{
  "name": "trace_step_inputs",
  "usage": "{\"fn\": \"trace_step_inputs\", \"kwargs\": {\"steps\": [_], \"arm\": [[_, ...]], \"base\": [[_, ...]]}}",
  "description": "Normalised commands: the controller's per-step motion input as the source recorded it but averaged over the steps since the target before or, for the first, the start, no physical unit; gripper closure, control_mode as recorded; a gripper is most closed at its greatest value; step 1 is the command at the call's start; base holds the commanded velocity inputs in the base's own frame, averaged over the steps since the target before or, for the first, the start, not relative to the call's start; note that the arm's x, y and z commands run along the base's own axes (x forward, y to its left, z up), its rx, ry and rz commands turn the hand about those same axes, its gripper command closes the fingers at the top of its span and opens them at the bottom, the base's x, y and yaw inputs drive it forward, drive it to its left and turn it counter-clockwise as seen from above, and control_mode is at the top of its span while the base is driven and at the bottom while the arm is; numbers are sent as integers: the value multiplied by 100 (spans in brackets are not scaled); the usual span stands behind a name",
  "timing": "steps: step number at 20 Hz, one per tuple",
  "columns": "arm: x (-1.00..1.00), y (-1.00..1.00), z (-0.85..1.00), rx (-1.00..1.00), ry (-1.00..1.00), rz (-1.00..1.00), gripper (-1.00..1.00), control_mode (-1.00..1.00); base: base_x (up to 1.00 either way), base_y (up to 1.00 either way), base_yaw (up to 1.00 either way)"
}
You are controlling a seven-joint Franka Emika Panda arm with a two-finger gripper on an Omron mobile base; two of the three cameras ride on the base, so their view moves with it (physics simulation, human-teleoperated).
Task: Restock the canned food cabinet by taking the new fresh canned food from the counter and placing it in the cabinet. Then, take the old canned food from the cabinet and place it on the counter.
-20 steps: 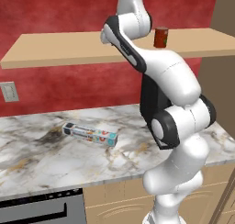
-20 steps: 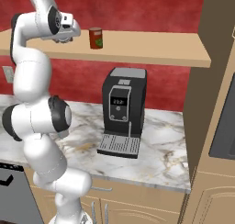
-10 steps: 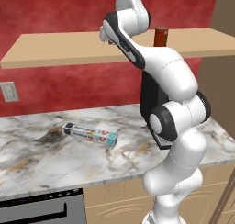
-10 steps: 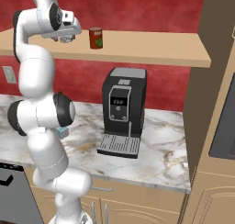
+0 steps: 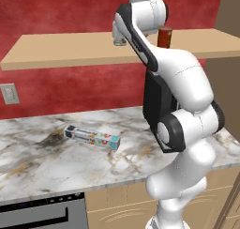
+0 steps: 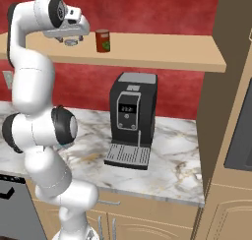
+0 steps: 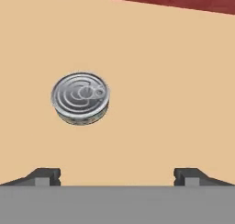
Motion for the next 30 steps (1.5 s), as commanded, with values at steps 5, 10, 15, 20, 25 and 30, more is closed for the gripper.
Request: {"fn": "trace_step_inputs", "kwargs": {"steps": [5,10,15,20,25,30], "arm": [[-73,-91,9,9,-13,-17,-100,-100],[-5,-78,-2,2,-15,-5,-100,-100],[16,-19,-15,0,-5,0,-100,-100],[17,-3,-7,0,0,0,-100,-100],[31,0,-3,0,0,0,-100,-100],[39,-1,-2,0,0,-1,-100,-100]], "base": [[0,0,0],[0,0,0],[0,0,0],[0,0,0],[0,0,0],[0,0,0]]}}
